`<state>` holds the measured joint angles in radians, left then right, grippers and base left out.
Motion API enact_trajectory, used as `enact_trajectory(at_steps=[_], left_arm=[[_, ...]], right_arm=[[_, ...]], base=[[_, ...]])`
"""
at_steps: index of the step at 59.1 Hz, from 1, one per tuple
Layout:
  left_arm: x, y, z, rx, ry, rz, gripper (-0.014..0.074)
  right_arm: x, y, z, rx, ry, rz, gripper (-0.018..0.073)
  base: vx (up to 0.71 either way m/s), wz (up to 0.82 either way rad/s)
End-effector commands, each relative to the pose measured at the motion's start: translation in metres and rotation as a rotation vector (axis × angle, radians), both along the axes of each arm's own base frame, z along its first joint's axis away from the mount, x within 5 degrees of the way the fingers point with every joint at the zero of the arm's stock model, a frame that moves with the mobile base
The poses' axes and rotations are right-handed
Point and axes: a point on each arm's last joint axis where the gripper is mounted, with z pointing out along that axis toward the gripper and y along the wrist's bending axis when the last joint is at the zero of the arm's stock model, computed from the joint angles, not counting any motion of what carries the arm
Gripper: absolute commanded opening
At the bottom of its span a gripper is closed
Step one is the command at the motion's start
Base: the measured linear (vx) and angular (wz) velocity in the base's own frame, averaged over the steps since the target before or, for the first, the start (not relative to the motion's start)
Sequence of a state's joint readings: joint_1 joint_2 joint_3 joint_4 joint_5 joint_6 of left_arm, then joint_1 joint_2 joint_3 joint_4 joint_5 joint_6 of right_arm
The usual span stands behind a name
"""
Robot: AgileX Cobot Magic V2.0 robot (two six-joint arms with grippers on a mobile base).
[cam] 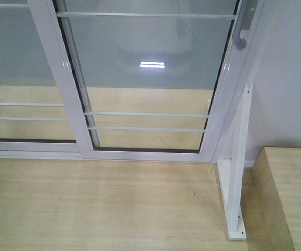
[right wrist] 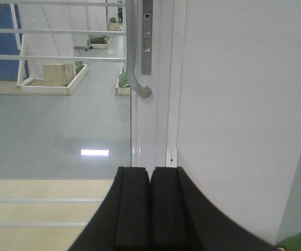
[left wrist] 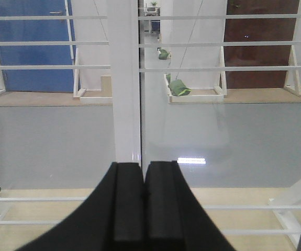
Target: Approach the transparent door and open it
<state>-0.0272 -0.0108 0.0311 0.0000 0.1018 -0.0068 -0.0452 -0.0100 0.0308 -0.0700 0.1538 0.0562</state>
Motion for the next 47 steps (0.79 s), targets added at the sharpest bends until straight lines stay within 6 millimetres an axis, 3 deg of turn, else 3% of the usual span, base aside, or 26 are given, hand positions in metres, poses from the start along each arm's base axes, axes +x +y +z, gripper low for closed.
enact_trajectory(at_steps=[1,47], left_arm=[[-0.0006,-0.0003,0.004,-0.017,-0.084,-0.006,-0.0006],[-0.0006,-0.0003,0.004,-0.017,-0.084,-0.006,-0.0006]], right_arm=[[-0.0006,0.0003,0.0074,-0.021,-0.095,0.002,-0.0006],[-0.0006,0.0003,0.0074,-0.021,-0.095,0.002,-0.0006]], base=[[0.34,0.03],[0.23,-0.01]])
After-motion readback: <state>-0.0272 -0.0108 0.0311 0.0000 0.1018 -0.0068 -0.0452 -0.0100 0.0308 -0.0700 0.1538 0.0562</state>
